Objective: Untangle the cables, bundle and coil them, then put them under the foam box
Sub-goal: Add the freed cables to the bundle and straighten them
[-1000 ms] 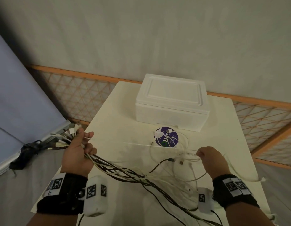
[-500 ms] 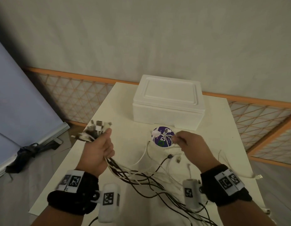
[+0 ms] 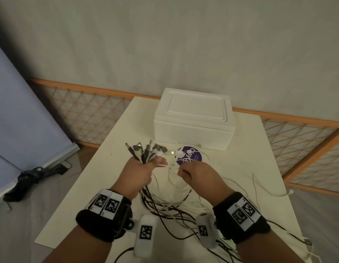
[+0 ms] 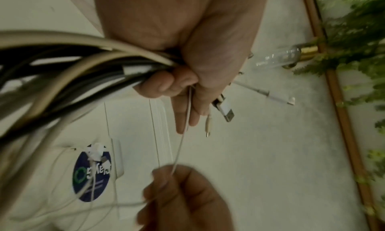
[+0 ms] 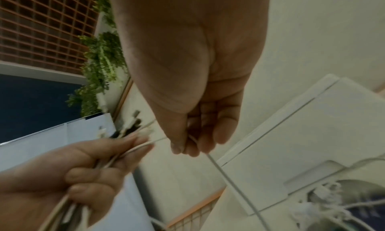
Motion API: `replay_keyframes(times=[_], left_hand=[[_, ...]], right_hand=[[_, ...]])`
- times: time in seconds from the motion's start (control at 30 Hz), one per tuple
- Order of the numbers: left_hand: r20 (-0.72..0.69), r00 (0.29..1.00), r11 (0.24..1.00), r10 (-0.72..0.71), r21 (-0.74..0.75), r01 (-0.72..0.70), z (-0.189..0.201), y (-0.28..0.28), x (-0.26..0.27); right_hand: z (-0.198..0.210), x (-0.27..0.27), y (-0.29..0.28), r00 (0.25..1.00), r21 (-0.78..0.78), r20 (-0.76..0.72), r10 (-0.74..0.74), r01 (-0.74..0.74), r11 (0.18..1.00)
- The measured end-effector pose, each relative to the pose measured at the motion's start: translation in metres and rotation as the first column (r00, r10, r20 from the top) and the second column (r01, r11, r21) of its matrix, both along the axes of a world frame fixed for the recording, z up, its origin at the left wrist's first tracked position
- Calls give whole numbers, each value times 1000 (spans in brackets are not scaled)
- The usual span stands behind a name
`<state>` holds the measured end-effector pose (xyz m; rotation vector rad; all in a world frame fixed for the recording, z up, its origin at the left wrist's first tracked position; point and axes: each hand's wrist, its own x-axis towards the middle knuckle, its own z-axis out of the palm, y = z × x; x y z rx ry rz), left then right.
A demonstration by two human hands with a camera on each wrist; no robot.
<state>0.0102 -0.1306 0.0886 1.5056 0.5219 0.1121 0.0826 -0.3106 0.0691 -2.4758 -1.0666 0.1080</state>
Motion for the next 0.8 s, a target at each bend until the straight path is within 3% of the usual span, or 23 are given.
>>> replay_keyframes(times=[0.2,0.37,0.43,0.5,0.57,0.67,0.77,0.8], left_hand=[[158,977,984,140,-135,-119,19,21,-11],[275,918,927,285,-322,-191,48,42,-19],[266,938,951,223,-272,-149,47,43,-18],[158,976,981,150,-149,-126,37,34,-16],[49,992,993,114,-26,-113,24,19,-15],[-60,991,977,-123,168,132,14,-16,-16],[-83,939,936,-334,89,341,11,-37,-15],[-82,929,929,-361,60,366,12,-38,-14]], right_hand=[[-27,11,-19,981,-59,-162,-108,99,993],[-56,17,-45,904,-135,-338,-260,227,964],[-48,18,-47,894,-35,-338,-295,301,953],[-30,18,-38,924,63,-263,-278,304,950],[-11,15,-25,975,41,-113,-192,198,979],[9,0,-7,989,10,139,-57,56,998],[19,-10,-6,967,-85,254,-20,43,995],[21,-11,-7,971,-81,233,-50,71,994]])
